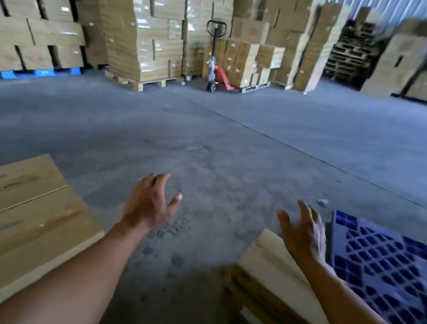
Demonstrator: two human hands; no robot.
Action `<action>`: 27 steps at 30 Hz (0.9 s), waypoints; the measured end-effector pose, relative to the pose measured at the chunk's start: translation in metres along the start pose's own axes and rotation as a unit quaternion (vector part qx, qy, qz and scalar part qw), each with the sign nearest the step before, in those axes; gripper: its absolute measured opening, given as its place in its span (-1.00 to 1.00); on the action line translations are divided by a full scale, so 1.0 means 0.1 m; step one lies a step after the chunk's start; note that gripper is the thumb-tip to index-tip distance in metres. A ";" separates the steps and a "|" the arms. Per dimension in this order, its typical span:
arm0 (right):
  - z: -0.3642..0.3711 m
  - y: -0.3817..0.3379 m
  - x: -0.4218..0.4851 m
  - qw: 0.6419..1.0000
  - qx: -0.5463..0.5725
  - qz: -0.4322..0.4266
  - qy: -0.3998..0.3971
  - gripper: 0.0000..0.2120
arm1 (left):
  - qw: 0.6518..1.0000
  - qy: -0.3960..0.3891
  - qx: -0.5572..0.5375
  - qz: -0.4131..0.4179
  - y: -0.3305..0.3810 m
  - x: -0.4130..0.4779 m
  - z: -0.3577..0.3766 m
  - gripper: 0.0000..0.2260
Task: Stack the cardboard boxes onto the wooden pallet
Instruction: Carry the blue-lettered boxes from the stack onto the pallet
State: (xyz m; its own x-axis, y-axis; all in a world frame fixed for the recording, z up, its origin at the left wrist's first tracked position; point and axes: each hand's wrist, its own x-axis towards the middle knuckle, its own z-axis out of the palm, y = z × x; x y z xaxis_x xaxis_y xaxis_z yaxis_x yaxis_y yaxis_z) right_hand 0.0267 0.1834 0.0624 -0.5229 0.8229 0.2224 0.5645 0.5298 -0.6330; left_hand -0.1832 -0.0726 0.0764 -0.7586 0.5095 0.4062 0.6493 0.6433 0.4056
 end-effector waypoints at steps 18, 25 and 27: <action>0.22 3.76 0.52 0.926 -0.073 0.361 -0.086 -0.32 | 0.947 -0.318 -0.049 0.027 1.95 0.33 3.94 -0.44; 0.99 4.39 0.52 0.884 -0.074 0.438 -0.142 -0.29 | 0.917 -0.398 -0.012 -0.023 1.57 0.26 4.87 -0.40; 1.24 4.54 0.51 0.873 -0.080 0.456 -0.154 -0.27 | 0.909 -0.415 0.001 -0.023 1.42 0.29 5.13 -0.37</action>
State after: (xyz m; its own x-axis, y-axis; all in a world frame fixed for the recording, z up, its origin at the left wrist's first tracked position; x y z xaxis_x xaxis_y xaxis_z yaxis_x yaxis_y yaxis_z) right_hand 0.1774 0.4408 -0.3057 0.0582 0.8358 -0.5459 0.9044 -0.2756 -0.3256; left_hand -0.1406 0.3268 -0.2744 -0.5654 0.7373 -0.3697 0.6159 0.6755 0.4054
